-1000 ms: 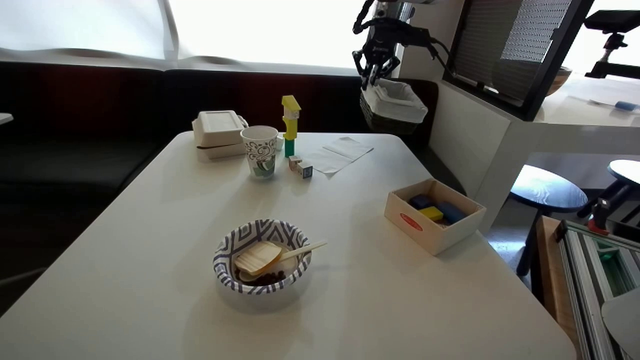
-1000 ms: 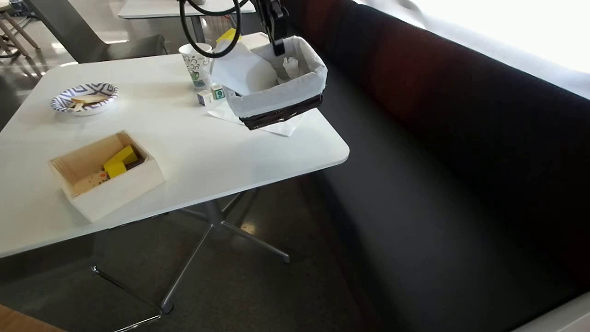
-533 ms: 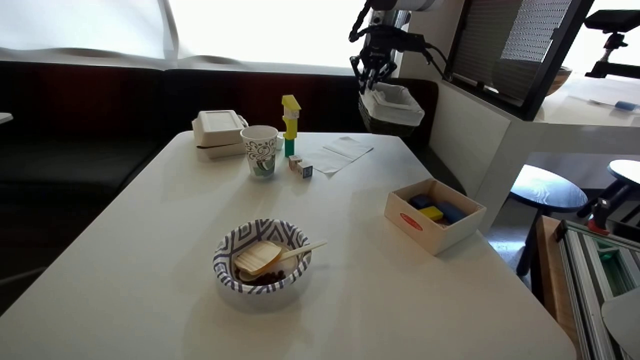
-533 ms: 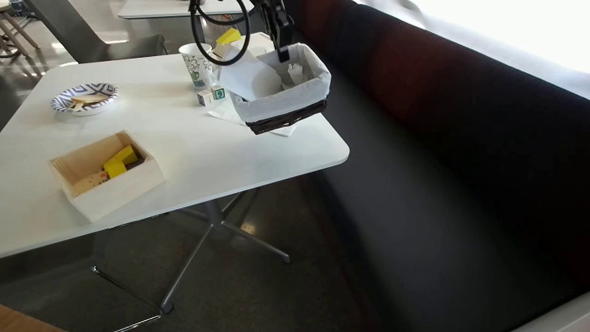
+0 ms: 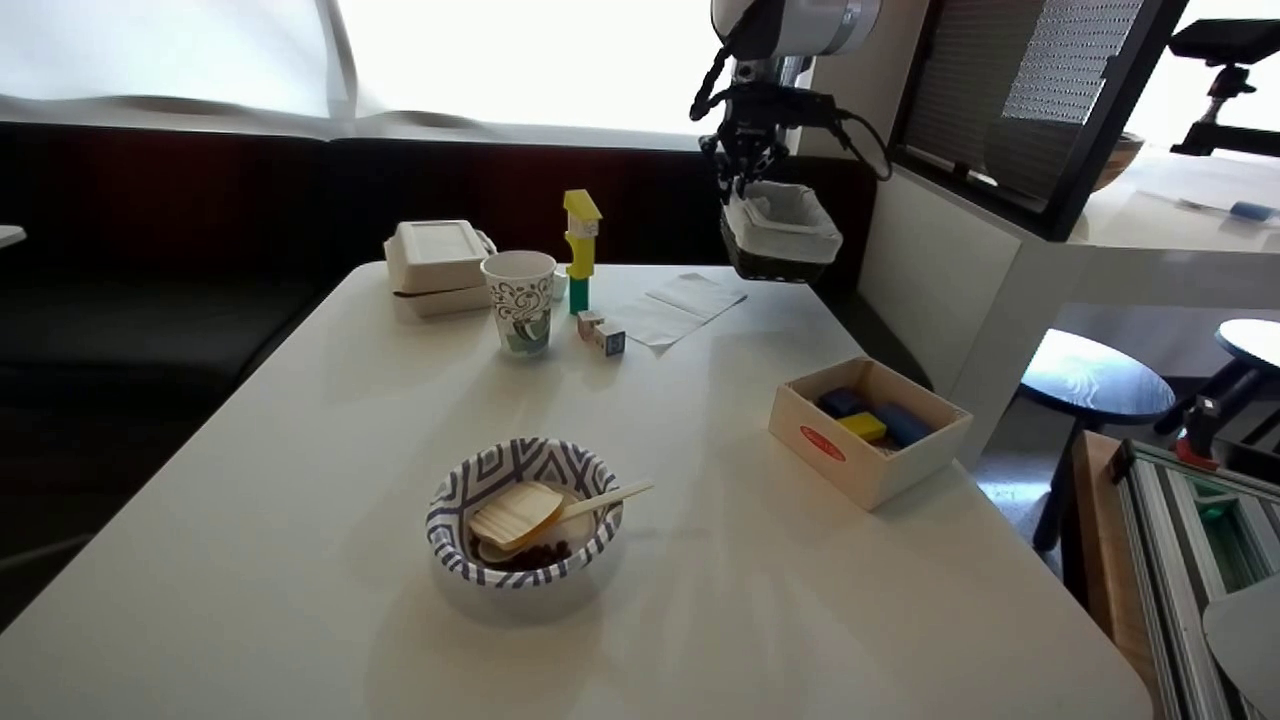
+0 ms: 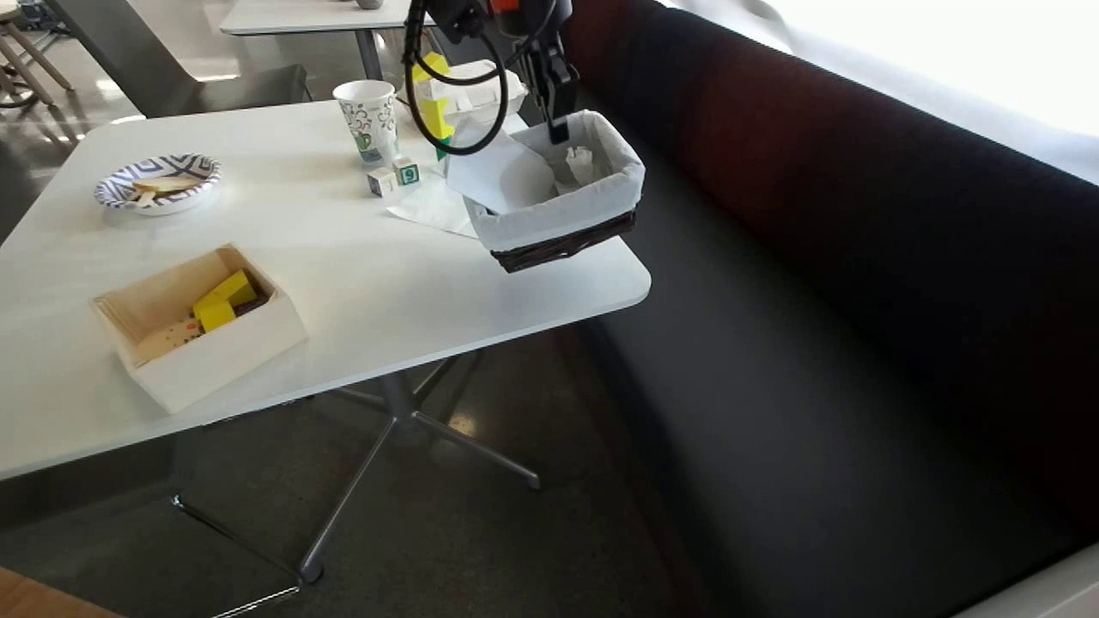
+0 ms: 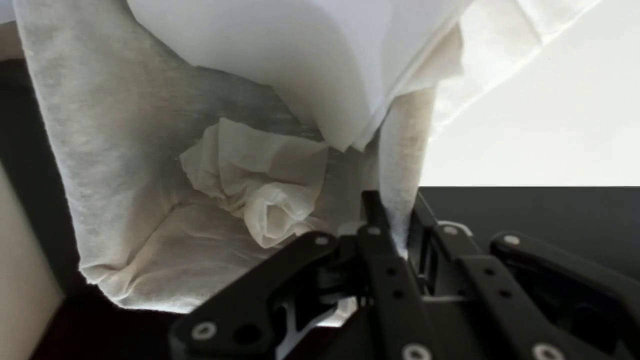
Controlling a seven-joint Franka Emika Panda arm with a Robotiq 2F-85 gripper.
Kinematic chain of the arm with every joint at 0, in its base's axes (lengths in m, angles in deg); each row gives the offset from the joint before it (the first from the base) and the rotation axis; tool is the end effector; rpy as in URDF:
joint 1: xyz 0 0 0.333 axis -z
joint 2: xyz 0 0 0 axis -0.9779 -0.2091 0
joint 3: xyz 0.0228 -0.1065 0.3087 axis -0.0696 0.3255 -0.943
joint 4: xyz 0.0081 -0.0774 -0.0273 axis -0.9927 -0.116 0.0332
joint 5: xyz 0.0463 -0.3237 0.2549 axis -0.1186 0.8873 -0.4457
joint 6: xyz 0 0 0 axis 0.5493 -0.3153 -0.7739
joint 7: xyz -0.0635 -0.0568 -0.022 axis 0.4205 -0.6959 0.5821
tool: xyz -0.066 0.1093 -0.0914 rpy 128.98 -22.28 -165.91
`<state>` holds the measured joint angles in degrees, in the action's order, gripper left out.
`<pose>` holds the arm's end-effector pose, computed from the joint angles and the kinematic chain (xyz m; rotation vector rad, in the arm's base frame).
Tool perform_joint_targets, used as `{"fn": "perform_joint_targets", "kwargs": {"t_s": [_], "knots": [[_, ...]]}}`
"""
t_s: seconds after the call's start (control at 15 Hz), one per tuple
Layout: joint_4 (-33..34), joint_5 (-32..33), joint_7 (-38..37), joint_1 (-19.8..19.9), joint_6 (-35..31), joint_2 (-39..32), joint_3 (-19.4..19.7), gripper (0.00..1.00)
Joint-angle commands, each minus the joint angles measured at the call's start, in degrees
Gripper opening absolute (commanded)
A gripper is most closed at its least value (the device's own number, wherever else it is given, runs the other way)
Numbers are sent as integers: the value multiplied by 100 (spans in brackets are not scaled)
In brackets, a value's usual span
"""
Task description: Move the black and white box to the right
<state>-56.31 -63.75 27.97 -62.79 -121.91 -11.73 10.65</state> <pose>0.6224 -0.3616 0.2413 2.7360 -1.2888 0.3488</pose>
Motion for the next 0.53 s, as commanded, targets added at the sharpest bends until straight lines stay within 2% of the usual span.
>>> {"fn": "perform_joint_targets", "kwargs": {"t_s": [0.0,0.47], "knots": [[467,-7,-189,68,156,-434,45,4],[861,74,-291,95,366,-889,147,4]]}}
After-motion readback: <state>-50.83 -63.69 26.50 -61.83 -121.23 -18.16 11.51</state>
